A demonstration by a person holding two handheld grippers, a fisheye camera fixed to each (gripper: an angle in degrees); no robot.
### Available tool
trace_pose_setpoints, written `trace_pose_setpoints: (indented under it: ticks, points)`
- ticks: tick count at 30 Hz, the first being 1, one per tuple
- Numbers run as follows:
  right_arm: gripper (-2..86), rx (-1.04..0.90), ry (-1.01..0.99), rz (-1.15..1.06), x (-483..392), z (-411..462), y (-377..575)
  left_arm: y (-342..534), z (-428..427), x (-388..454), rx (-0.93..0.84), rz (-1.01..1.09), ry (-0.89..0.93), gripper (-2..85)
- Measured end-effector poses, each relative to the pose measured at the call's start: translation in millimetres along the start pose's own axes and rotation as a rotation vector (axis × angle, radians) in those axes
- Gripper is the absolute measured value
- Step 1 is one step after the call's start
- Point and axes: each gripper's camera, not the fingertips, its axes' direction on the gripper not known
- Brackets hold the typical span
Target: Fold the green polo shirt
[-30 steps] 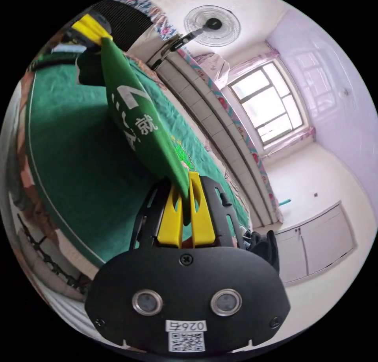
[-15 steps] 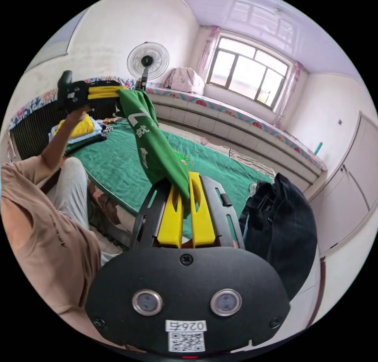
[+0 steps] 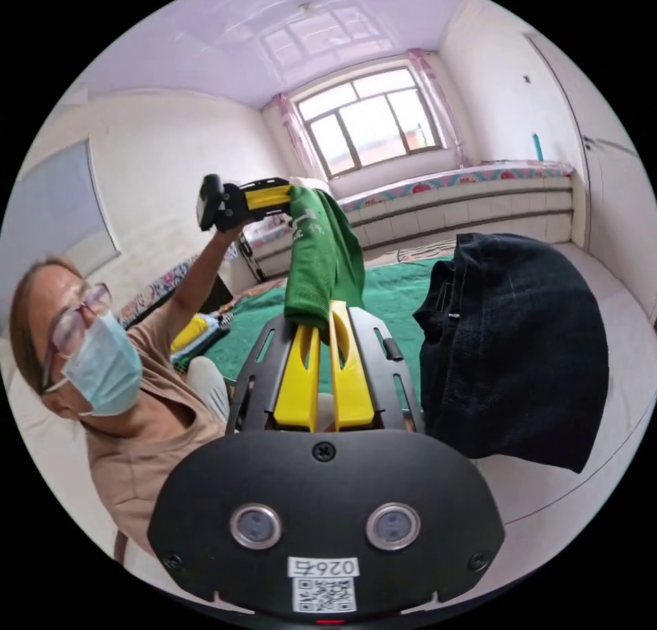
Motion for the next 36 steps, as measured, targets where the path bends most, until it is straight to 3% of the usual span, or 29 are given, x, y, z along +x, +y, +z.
trace_pose_setpoints:
  ticks: [4, 9, 14, 21, 24, 29, 34, 36]
  points:
    - [-1.4, 0.107, -0.067, 0.182, 127.5, -52.4, 76.3, -162.5, 79.3, -48.5, 0.048, 0.081, 0.056, 1.9]
    - [-1.4, 0.228, 0.042, 0.425, 271.9, -100.5, 181.4, -354.9, 196.1, -38.4, 0.078, 0.121, 0.150, 3.9]
    - [-1.5, 0.276, 0.080, 0.627, 381.4, -110.6, 304.8, -490.9, 325.3, 14.8, -0.093, 0.130, 0.199, 10.1]
    - [-1.5, 0.399, 0.118, 0.615, 368.5, -122.3, 411.1, -569.6, 328.7, 13.3, -0.104, 0.189, 0.087, 16.3]
    - [-1.6, 0.441, 0.159, 0.604, 347.9, -135.4, 433.7, -600.9, 294.5, 31.8, -0.082, 0.337, -0.072, 16.0]
    - [-1.5, 0.470, 0.192, 0.584, 320.2, -156.2, 449.6, -615.8, 259.5, 118.5, -0.051, 0.759, -0.425, 11.2]
    - [-1.0, 0.472, 0.356, 0.537, 271.0, -182.0, 441.4, -608.4, 286.8, 148.8, -0.118, 0.839, -0.720, 9.2]
    - [-1.0, 0.494, 0.473, 0.512, 240.8, -196.5, 432.5, -589.5, 299.7, 158.9, -0.152, 0.899, -0.721, 7.5]
